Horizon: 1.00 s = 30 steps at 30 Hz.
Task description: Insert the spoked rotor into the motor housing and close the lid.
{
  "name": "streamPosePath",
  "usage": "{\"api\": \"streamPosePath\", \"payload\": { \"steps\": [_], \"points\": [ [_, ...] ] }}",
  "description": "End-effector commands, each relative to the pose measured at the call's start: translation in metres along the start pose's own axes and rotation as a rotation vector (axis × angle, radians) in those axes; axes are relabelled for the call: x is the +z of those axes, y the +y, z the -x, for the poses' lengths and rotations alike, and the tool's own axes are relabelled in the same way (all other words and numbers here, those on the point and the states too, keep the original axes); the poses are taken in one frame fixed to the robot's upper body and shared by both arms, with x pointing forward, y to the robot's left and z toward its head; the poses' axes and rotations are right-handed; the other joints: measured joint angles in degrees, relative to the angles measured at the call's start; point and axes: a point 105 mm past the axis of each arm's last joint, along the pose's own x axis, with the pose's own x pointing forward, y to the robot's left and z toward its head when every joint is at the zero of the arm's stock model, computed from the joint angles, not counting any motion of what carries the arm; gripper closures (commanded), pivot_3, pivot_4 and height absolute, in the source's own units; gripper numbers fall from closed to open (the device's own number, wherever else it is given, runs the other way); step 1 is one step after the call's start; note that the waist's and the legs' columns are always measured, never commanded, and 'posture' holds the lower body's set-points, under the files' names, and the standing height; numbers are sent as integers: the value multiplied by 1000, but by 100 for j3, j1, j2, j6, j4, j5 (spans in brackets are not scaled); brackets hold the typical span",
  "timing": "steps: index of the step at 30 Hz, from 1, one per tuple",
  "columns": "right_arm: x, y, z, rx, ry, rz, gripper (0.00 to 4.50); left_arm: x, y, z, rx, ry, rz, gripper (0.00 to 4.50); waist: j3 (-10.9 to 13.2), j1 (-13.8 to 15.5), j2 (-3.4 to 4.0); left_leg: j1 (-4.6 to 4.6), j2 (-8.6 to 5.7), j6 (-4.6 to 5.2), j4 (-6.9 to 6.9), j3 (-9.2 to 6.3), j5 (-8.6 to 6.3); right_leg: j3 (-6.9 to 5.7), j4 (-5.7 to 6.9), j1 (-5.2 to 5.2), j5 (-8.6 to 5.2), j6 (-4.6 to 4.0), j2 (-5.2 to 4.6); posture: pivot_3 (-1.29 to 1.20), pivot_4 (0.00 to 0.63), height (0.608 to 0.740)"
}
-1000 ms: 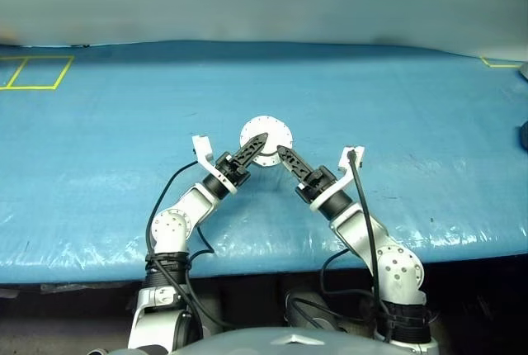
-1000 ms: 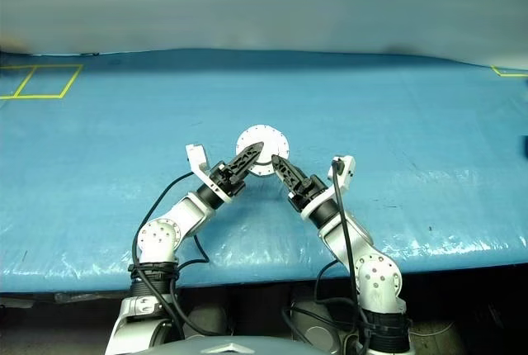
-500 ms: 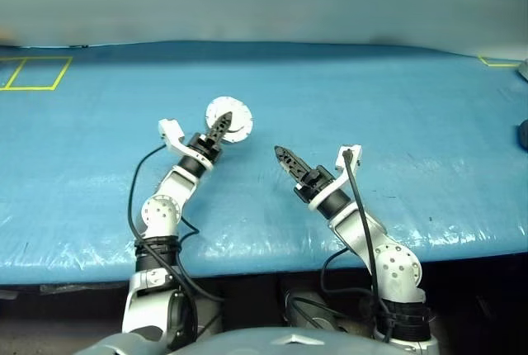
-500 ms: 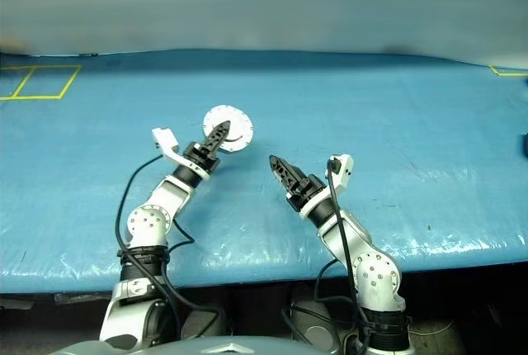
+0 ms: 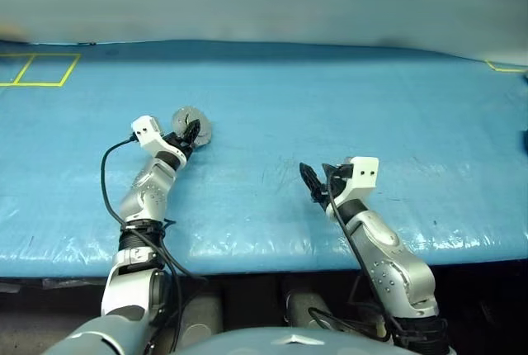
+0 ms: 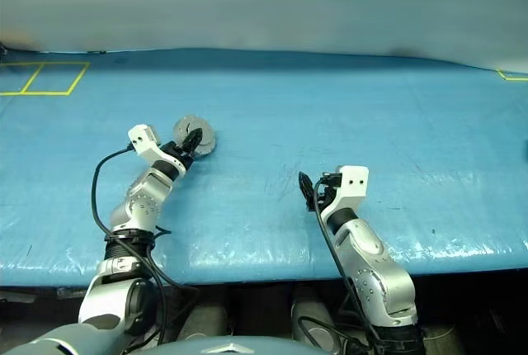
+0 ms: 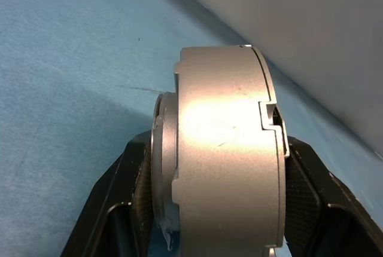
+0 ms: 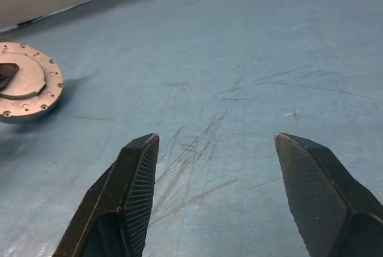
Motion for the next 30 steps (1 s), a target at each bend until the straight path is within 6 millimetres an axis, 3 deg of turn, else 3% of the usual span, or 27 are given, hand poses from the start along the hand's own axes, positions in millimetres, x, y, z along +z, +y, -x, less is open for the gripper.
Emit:
{"api": "streamPosePath", "payload": {
  "steps": [1,2,8,17,20,24,26,30],
  "points": [
    [6,4,0,-10,-39,33,1277,4,3,0,25,-19,-14,2125,-1,2,-2,0,1,-1,0,-1,0,-1,1,1,0,0,1,0,150,740],
    [5,4,0,-15,-35,28,1277,3,7,1,45,-21,-13,2125,-2,1,-2,0,1,-1,1,-1,0,0,1,2,0,-1,0,0,150,740],
    [-2,11,0,28,-9,42,1277,7,24,4,146,-10,-24,244,-2,2,-3,2,1,0,1,-3,0,-1,0,6,1,-1,0,0,150,740],
    [-13,19,-1,65,25,16,1277,46,76,27,396,-126,-42,244,-6,-98,-9,14,9,-4,1,-3,3,-1,9,10,5,-7,7,0,150,740],
    [-17,18,-1,60,38,29,1277,57,84,35,410,-152,-48,244,-7,-113,-10,14,10,-5,1,-4,4,-2,12,9,5,-7,8,0,150,740],
    [-20,18,-1,59,48,39,1277,72,83,41,356,-181,-65,244,-9,-66,-15,10,3,-6,1,-3,4,-3,10,9,6,-7,0,0,150,740],
    [-19,17,-1,55,42,35,1277,81,72,41,275,-204,-90,244,-10,-48,-19,10,3,-7,1,-4,4,-4,9,9,6,-7,-1,0,150,740],
    [-9,15,0,53,3,98,1277,89,15,37,-37,-213,-181,244,-11,-27,-21,10,4,-9,1,-3,5,-4,9,9,6,-8,0,0,150,740]
  ]
}}
